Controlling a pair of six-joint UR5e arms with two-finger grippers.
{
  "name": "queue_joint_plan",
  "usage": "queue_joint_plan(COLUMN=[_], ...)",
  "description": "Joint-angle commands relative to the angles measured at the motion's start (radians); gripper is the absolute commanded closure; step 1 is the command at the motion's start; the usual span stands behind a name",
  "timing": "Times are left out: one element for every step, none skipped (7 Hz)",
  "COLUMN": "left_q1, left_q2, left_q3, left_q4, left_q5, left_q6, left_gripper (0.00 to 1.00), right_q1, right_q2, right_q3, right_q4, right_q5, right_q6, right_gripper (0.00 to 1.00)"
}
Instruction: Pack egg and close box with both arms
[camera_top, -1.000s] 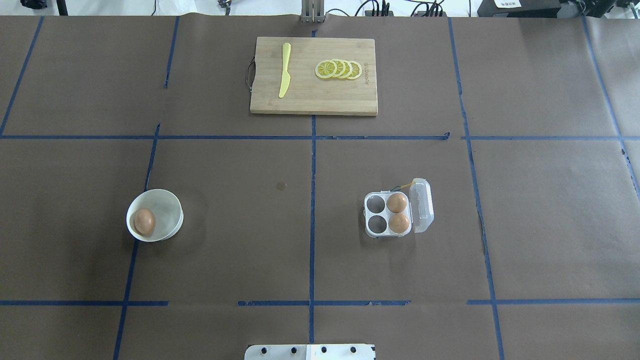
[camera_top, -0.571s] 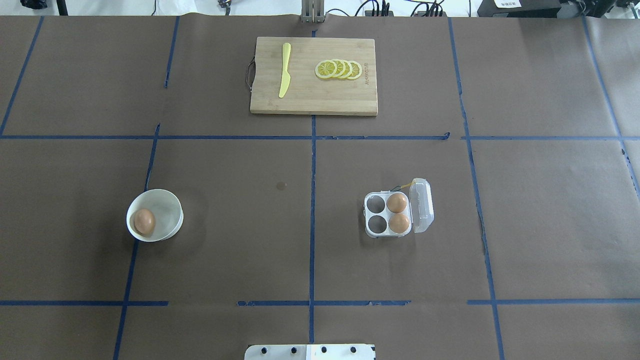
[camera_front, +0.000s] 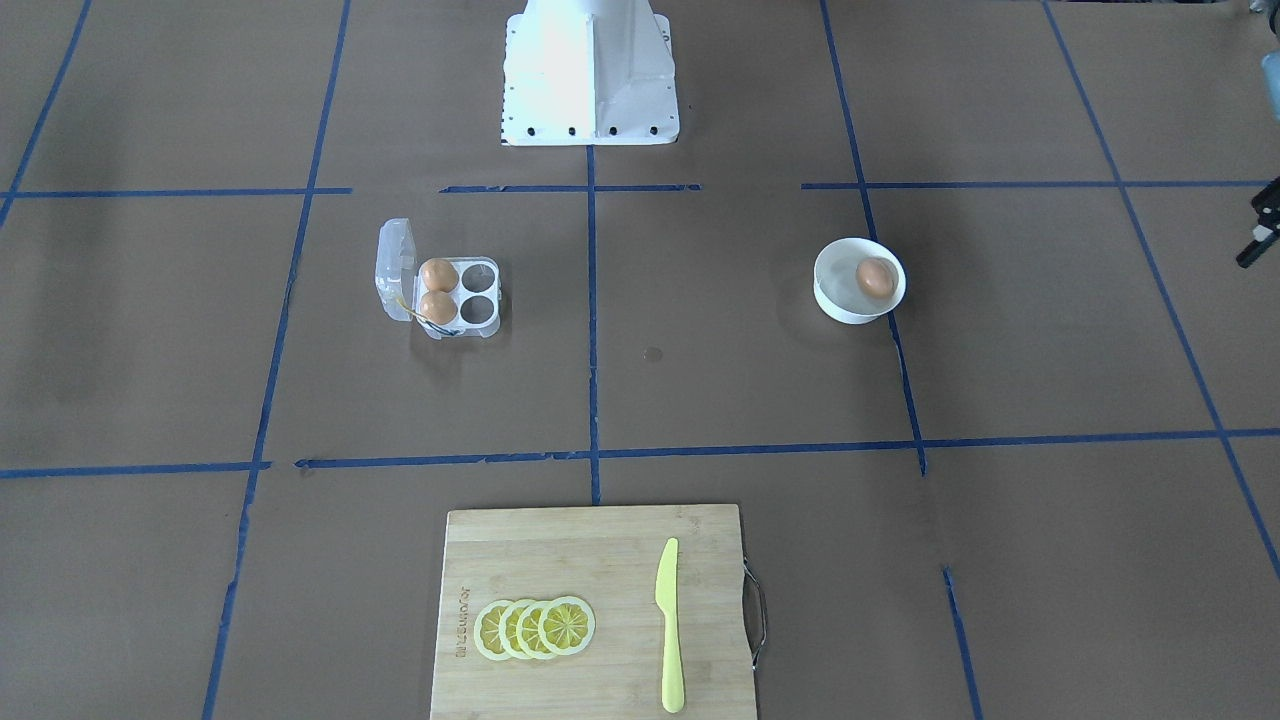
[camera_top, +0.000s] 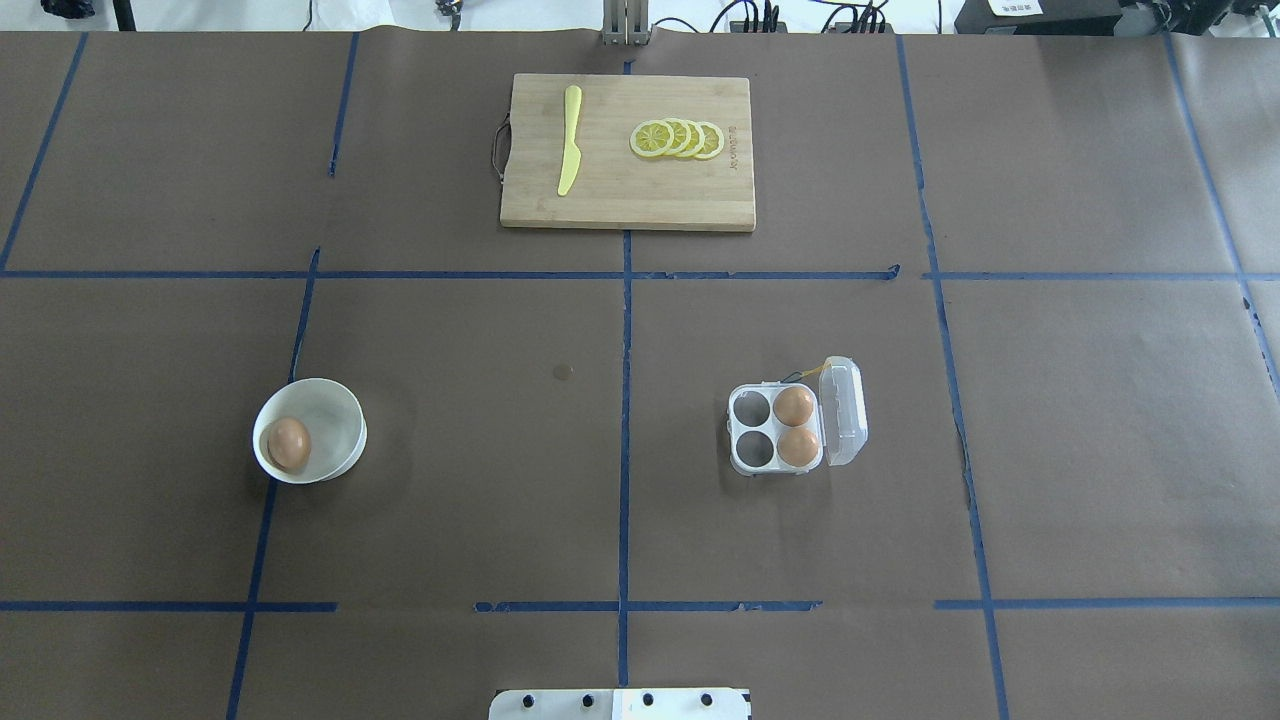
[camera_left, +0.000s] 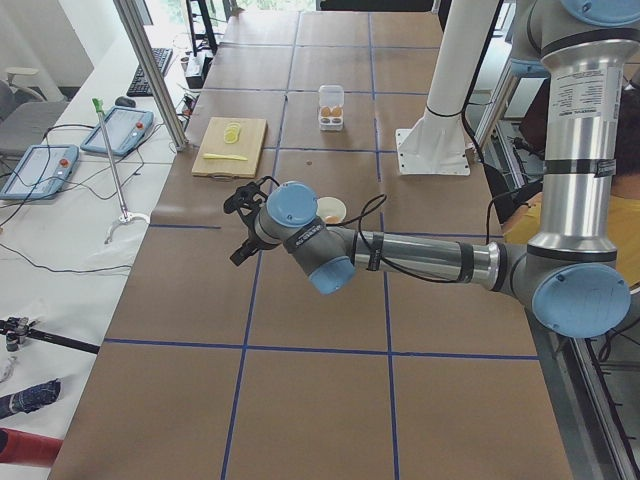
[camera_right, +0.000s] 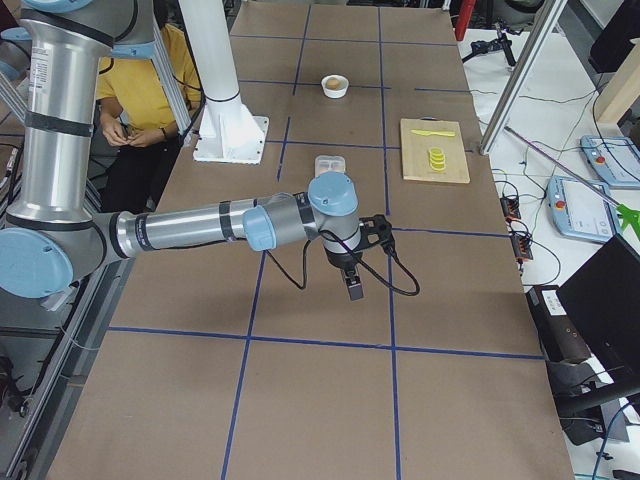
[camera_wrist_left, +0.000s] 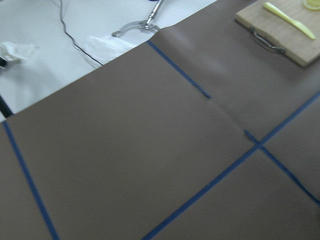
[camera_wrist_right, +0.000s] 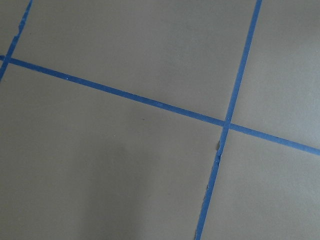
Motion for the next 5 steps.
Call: queue_joint_plan(left_q1=[0.17,0.284,0.402,0.535,0.635], left_q2=[0.005,0.026,0.031,0.028,0.028], left_q3=[-0.112,-0.209,-0.261,-0.286,-0.294], left_q4=[-0.01,-0.01,-0.009,-0.003,0.016], left_q5=[0.072,0.162,0.266,0.398,0.504], left_q6=[-0.383,-0.582,-0.73,-0.861,-0.953], left_gripper=[0.02,0.11,0.21,0.22,0.22], right_q1=[0.0,0.0,0.0,0.0,0.0], right_q2=[0.0,-0.001,-0.001,-0.001,-0.001], right_q3=[-0.003,-0.003,-0.003,-0.009,-0.01], right_q4=[-0.002,-0.002,-0.002,0.0,0.0], right_q5=[0.003,0.003,0.001,-0.002,-0.003], right_q6=[0.001,0.001,0.001,0.001,0.001], right_gripper=[0.0,0.0,0.0,0.0,0.0])
